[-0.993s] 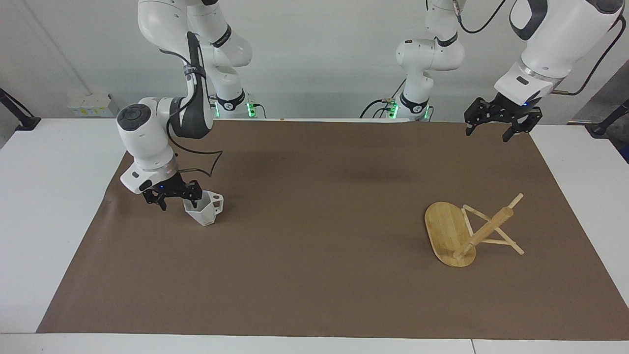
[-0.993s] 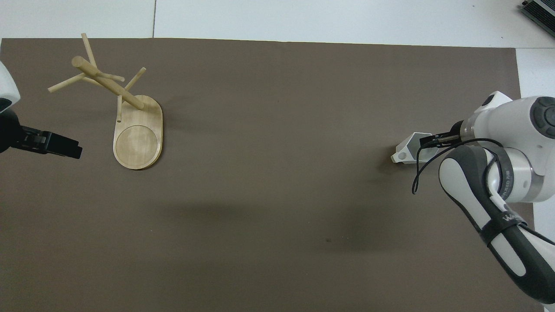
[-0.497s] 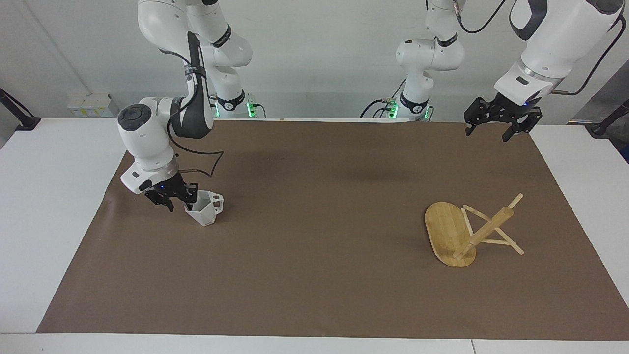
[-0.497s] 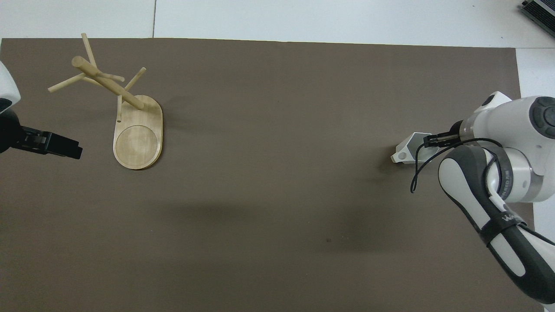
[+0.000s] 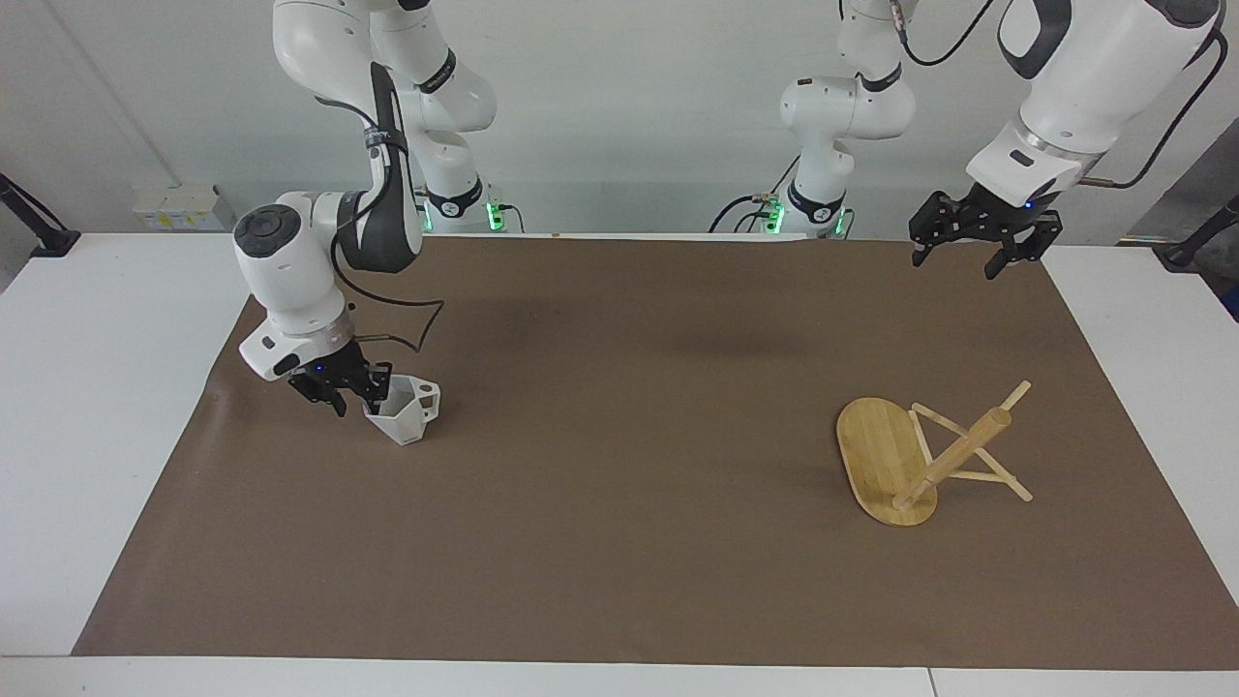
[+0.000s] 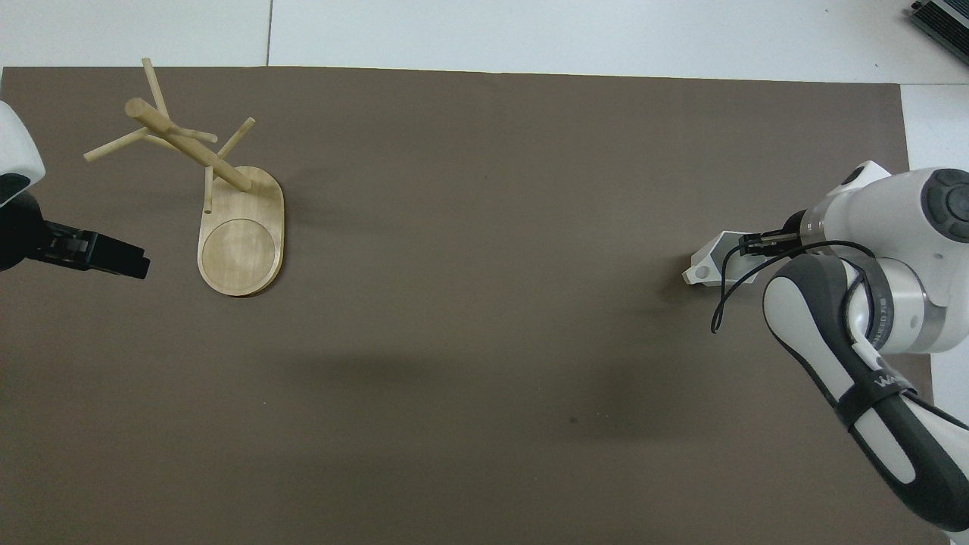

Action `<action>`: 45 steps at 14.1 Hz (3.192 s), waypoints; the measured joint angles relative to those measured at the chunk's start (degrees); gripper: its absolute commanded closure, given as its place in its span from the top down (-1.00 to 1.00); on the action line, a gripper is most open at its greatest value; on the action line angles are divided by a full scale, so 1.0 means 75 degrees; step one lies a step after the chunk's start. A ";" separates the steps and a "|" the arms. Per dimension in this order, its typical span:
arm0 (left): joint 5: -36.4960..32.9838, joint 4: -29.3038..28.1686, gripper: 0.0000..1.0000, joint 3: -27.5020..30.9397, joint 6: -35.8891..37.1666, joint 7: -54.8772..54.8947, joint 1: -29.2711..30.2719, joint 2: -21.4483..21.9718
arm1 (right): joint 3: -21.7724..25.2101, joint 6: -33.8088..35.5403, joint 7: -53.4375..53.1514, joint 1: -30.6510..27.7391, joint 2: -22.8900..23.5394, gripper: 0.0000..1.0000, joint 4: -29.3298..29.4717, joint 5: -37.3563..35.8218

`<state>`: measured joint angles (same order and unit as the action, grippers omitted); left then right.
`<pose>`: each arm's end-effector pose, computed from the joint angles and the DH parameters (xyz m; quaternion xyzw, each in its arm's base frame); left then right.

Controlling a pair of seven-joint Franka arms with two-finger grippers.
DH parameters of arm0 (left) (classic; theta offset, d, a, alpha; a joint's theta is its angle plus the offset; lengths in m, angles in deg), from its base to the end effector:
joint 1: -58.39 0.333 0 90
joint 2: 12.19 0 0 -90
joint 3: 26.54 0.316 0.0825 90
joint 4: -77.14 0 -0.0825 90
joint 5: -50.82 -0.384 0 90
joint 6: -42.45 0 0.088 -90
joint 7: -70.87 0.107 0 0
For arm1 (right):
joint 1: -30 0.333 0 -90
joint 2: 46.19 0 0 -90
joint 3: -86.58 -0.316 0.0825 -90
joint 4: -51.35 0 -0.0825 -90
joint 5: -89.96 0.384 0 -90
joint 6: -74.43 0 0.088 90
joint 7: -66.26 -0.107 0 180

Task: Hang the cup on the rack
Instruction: 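Lower the right gripper and close it on the white cup's rim, then lift the white cup with the right gripper toward the mug tree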

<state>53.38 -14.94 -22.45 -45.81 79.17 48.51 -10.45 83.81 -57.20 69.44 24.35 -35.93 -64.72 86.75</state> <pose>0.5382 -0.0589 0.6215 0.9920 -0.1229 -0.0177 0.0238 0.5924 -0.0318 0.3699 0.9986 0.0196 0.0454 0.0199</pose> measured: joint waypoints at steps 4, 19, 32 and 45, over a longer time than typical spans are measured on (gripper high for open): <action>-0.0001 0.0000 1.00 0.0064 0.0000 -0.0001 0.0068 0.0000 | -0.0134 0.0000 -0.0478 0.0006 0.0000 -0.46 -0.0006 0.0010; -0.0004 0.0000 1.00 0.0082 0.0000 -0.0004 0.0086 0.0000 | -0.0159 0.0002 -0.0546 0.0005 0.0000 -1.00 -0.0019 0.0433; -0.0004 0.0000 1.00 0.0084 0.0000 -0.0005 0.0086 0.0001 | -0.0242 0.1354 -0.0534 0.0007 -0.0120 -1.00 0.0947 0.1331; -0.0004 0.0000 1.00 0.0084 -0.0001 -0.0005 0.0086 0.0002 | -0.1190 0.1723 -0.0351 0.0017 -0.0215 -1.00 0.1716 0.3319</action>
<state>53.35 -14.94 -21.81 -45.82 79.13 49.16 -10.43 74.89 -44.27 66.81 24.48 -37.54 -51.86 111.64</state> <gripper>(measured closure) 0.000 0.960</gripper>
